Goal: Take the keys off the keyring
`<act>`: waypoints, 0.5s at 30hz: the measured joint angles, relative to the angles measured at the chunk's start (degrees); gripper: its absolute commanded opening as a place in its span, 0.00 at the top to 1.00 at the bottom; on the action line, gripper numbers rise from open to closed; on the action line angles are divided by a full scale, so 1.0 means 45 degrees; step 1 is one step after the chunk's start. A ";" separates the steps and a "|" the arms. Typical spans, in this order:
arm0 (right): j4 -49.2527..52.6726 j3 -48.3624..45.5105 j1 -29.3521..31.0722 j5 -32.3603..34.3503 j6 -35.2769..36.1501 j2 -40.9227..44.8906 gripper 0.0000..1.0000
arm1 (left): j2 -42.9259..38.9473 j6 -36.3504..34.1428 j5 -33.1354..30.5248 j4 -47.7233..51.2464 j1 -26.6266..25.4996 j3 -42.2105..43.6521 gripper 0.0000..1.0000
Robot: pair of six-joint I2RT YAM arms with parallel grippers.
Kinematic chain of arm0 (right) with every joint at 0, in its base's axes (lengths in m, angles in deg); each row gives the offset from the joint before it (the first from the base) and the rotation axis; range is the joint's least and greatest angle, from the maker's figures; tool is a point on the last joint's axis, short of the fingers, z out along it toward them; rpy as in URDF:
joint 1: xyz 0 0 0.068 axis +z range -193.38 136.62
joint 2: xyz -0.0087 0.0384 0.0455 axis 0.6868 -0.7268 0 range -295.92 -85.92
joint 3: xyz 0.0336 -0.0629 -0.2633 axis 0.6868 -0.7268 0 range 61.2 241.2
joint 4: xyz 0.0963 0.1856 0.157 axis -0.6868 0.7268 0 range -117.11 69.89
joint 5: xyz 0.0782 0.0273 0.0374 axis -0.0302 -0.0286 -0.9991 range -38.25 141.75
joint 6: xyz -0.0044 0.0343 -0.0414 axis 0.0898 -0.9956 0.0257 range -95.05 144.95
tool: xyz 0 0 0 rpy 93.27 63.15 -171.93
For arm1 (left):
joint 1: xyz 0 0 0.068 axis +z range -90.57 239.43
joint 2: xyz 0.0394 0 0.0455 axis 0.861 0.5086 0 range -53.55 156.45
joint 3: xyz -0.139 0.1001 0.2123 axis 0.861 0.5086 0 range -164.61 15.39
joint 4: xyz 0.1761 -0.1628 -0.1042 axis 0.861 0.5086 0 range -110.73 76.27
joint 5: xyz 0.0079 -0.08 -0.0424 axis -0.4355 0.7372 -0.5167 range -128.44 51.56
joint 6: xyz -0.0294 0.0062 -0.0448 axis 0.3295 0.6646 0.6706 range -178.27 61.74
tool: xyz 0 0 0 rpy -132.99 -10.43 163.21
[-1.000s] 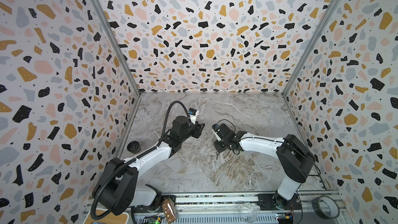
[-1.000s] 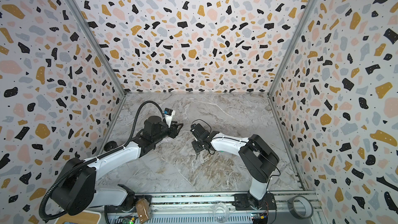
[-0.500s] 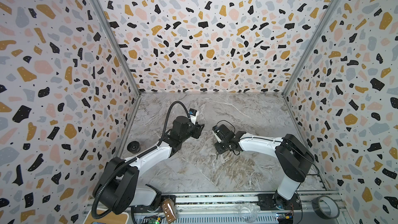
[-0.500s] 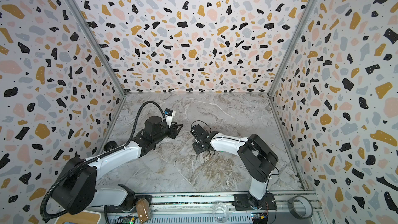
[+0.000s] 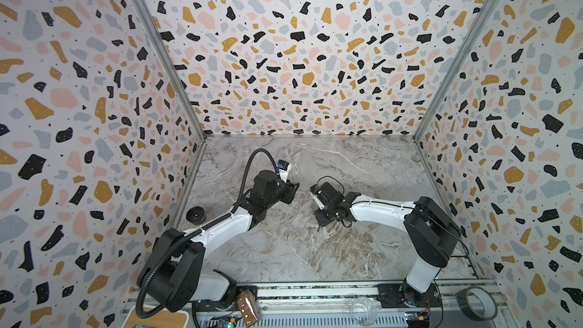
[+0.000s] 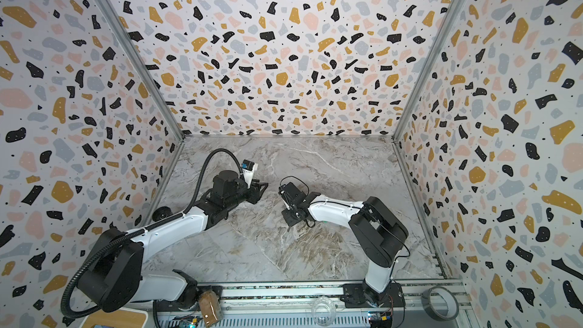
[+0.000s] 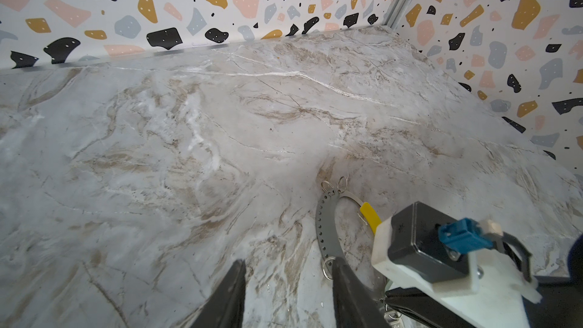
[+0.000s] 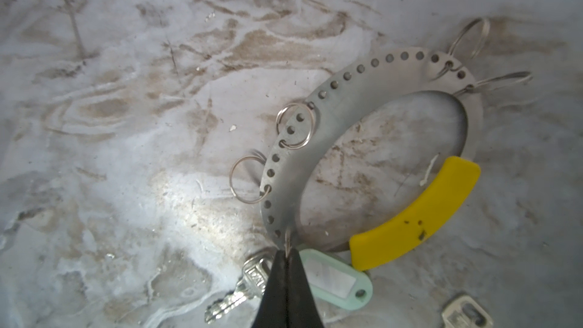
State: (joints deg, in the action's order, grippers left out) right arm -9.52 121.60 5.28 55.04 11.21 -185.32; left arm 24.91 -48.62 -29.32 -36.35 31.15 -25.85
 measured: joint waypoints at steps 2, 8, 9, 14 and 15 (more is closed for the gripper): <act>0.0010 0.0000 0.0000 0.0044 0.0505 0.0379 1.00 | -0.0112 -0.0034 0.0000 0.0015 0.0000 0.0005 0.54; -0.0107 -0.0053 -0.0073 0.0053 0.2210 0.1778 1.00 | -0.1447 -0.0505 0.0049 -0.0403 0.0000 0.0549 0.54; -0.0146 -0.0097 -0.0126 -0.0024 0.2521 0.2025 1.00 | -0.1705 -0.0622 0.0078 -0.0520 0.0000 0.0670 0.54; -0.0471 -0.0500 -0.0495 -0.1107 0.4313 0.3298 1.00 | -0.2633 -0.1608 0.0486 -0.1010 0.0000 0.0986 0.54; -0.0500 -0.0563 -0.0554 -0.1321 0.4634 0.3517 1.00 | -0.2681 -0.1797 0.0593 -0.1049 0.0000 0.0986 0.55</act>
State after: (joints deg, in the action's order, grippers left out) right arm -11.77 119.07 2.79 49.09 32.06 -169.49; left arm 12.84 -56.70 -26.65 -41.07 31.15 -21.41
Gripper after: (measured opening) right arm 0.045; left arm 0.459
